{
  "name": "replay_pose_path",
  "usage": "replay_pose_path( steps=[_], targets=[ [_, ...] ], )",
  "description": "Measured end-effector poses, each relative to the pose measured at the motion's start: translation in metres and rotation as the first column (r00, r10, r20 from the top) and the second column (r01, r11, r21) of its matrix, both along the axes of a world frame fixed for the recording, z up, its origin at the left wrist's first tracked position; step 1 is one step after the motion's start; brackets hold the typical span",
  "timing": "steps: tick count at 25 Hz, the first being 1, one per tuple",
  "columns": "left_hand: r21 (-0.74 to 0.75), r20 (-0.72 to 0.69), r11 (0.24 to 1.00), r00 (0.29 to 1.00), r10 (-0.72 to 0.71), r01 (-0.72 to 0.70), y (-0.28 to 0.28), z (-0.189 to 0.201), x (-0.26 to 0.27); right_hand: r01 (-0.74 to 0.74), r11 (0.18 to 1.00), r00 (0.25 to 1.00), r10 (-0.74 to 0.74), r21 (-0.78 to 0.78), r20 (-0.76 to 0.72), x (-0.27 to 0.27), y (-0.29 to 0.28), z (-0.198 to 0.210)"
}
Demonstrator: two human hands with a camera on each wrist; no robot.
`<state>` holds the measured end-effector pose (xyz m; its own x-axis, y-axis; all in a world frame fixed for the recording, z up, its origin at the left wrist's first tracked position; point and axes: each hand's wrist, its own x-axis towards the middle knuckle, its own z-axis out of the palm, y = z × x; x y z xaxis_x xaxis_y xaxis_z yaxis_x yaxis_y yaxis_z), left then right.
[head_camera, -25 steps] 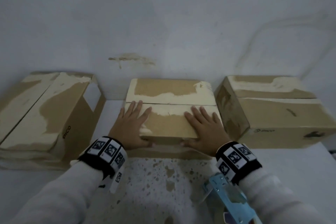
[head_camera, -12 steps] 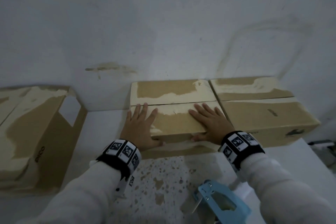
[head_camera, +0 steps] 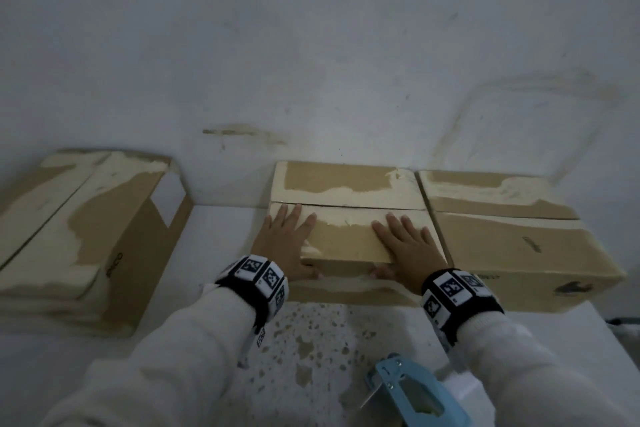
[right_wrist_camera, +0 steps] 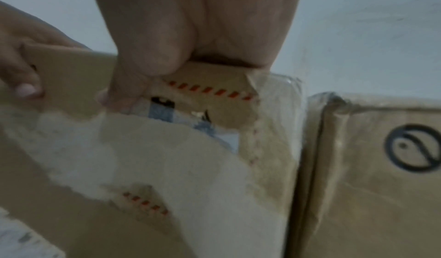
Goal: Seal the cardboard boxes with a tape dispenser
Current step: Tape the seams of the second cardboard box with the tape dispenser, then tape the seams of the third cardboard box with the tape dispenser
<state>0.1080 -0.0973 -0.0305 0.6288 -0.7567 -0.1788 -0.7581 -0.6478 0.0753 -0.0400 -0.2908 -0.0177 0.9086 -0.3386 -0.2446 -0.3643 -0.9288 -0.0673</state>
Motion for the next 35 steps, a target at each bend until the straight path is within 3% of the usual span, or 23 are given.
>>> replay_pose_path(
  steps=[4,9,17,22,24,27,35],
  targets=[
    [-0.096,-0.059,0.995,0.998,0.013,-0.019,0.018,0.01,-0.016,-0.024,0.999,0.999,0.026,-0.047,0.038,0.0,0.031,0.012],
    [-0.17,-0.149,0.975,0.982,0.118,-0.143,0.096,0.019,-0.007,-0.299,0.954,0.95,0.3,-0.018,0.091,0.035,0.116,0.025],
    [-0.237,0.021,0.907,0.931,0.364,-0.349,0.275,0.032,0.053,-0.547,0.832,0.837,0.542,0.092,0.068,0.135,0.263,0.026],
    [0.075,0.114,0.888,0.889,0.444,-0.454,0.343,0.012,0.091,-0.555,0.814,0.831,0.554,0.169,0.057,0.182,0.347,0.01],
    [0.107,0.122,0.899,0.903,0.412,-0.425,0.35,0.002,0.101,-0.525,0.837,0.849,0.527,0.154,0.031,0.187,0.361,-0.001],
    [0.035,0.154,0.927,0.919,0.364,-0.373,0.351,-0.006,0.102,-0.517,0.847,0.855,0.505,0.123,0.115,0.183,0.36,-0.011],
    [0.06,0.268,0.984,0.952,0.148,-0.17,0.312,-0.007,0.068,-0.526,0.81,0.848,0.478,0.259,0.229,0.141,0.293,-0.017]
  ],
)
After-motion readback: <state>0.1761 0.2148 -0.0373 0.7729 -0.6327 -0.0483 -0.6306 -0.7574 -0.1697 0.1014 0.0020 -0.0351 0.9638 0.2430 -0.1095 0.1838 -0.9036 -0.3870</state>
